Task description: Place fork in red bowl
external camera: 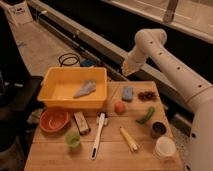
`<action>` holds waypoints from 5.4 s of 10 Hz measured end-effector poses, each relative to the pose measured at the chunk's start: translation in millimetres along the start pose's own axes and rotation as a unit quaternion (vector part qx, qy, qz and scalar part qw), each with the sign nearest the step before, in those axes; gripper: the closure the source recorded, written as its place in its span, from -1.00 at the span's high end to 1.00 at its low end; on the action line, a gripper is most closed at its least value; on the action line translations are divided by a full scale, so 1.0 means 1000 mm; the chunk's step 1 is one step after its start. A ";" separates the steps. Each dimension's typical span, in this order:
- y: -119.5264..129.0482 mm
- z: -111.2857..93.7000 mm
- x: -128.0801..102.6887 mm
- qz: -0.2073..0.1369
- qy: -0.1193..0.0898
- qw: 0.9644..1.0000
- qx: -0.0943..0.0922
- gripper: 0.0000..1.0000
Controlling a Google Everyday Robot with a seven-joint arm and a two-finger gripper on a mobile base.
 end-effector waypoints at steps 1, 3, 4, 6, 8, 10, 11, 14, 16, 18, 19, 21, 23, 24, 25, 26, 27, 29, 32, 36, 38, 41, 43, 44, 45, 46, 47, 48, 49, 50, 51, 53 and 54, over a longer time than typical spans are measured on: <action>-0.006 -0.006 -0.002 -0.007 0.001 1.000 0.008 -1.00; -0.033 -0.012 -0.028 -0.037 -0.007 0.999 0.025 -1.00; -0.046 -0.012 -0.045 -0.052 -0.015 0.998 0.032 -1.00; -0.066 -0.006 -0.084 -0.088 -0.042 0.994 0.040 -1.00; -0.076 0.004 -0.119 -0.116 -0.063 0.990 0.044 -1.00; -0.084 0.018 -0.167 -0.148 -0.094 0.983 0.051 -1.00; -0.085 0.027 -0.194 -0.172 -0.112 0.977 0.052 -1.00; -0.080 0.035 -0.228 -0.205 -0.126 0.969 0.050 -1.00; -0.079 0.034 -0.225 -0.203 -0.125 0.970 0.050 -1.00; -0.079 0.039 -0.222 -0.204 -0.115 0.971 0.042 -1.00; -0.080 0.043 -0.225 -0.206 -0.117 0.971 0.042 -1.00; -0.090 0.057 -0.242 -0.210 -0.127 0.968 0.048 -1.00; -0.102 0.077 -0.270 -0.219 -0.146 0.963 0.053 -1.00; -0.106 0.089 -0.283 -0.222 -0.158 0.961 0.055 -1.00; -0.108 0.101 -0.293 -0.226 -0.169 0.958 0.054 -1.00; -0.106 0.117 -0.304 -0.229 -0.182 0.955 0.052 -1.00; -0.105 0.126 -0.310 -0.230 -0.189 0.953 0.050 -1.00; -0.101 0.135 -0.312 -0.228 -0.194 0.953 0.046 -1.00; -0.093 0.152 -0.315 -0.222 -0.202 0.953 0.041 -1.00; -0.096 0.148 -0.348 -0.264 -0.212 0.939 0.059 -0.32; -0.100 0.137 -0.363 -0.289 -0.211 0.931 0.076 0.03; -0.103 0.127 -0.375 -0.320 -0.204 0.921 0.090 0.44; -0.104 0.124 -0.375 -0.324 -0.200 0.920 0.093 0.44; -0.104 0.124 -0.373 -0.326 -0.197 0.920 0.094 0.44; -0.104 0.122 -0.371 -0.325 -0.192 0.921 0.094 0.44; -0.104 0.118 -0.366 -0.323 -0.184 0.923 0.096 0.44; -0.105 0.113 -0.362 -0.322 -0.176 0.925 0.099 0.44; -0.106 0.106 -0.357 -0.321 -0.167 0.927 0.103 0.44; -0.107 0.094 -0.349 -0.317 -0.152 0.930 0.109 0.44; -0.107 0.085 -0.339 -0.312 -0.139 0.933 0.114 0.44; -0.107 0.085 -0.341 -0.313 -0.140 0.932 0.114 0.44; -0.108 0.085 -0.340 -0.313 -0.140 0.933 0.115 0.44; -0.107 0.085 -0.341 -0.313 -0.140 0.932 0.114 0.44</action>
